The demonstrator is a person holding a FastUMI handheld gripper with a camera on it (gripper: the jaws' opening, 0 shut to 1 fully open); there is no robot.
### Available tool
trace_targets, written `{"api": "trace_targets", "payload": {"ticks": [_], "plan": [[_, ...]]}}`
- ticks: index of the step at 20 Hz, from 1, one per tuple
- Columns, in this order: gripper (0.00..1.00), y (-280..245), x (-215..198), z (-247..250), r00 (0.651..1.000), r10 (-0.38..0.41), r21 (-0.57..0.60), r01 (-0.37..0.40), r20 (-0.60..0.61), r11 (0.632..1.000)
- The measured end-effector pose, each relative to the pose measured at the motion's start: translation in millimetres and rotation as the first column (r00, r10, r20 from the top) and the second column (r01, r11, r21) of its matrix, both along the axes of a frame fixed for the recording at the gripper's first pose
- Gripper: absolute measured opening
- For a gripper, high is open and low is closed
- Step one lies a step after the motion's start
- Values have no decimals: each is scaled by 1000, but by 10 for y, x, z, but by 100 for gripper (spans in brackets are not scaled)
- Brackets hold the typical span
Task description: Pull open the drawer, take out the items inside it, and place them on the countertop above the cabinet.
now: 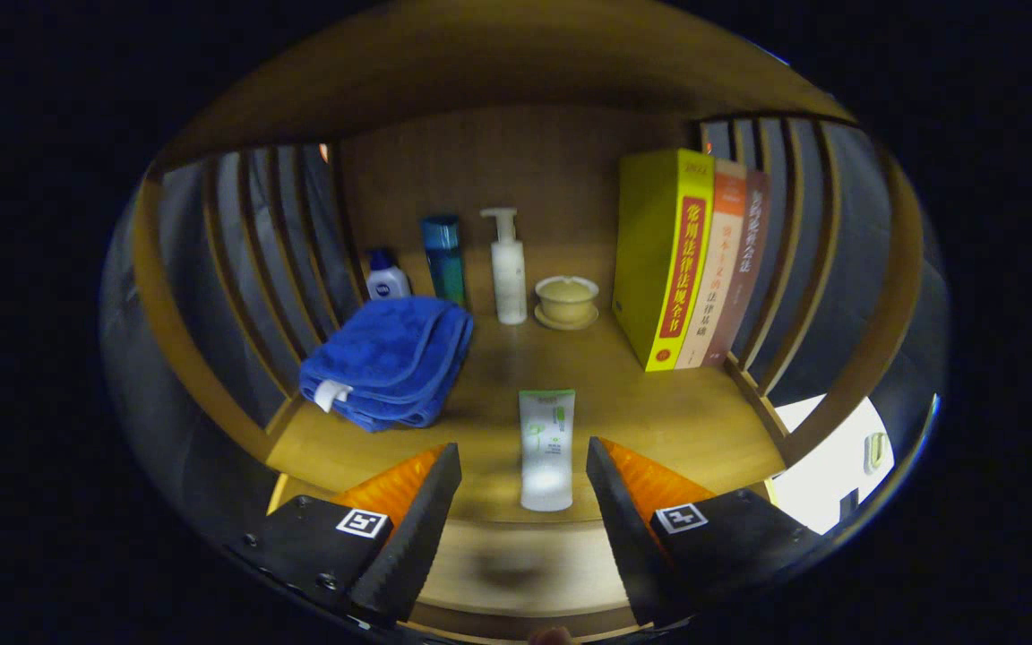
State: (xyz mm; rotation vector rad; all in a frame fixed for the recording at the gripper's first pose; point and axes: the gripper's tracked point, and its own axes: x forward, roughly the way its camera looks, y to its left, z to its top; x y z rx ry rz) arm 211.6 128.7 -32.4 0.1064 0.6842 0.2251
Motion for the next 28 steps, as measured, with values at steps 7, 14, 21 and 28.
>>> {"api": "trace_targets", "payload": {"ticks": [7, 14, 21, 28], "plan": [[93, -123, -1013, 351, 956, -51, 137, 12, 288, 991], [92, -458, -1695, 537, 882, -45, 7, 47, 469, 999], [92, -521, -2189, 103, 895, -19, -75, 59, 446, 995], [93, -434, -2221, -311, 897, 2, -111, 53, 442, 992]]}}
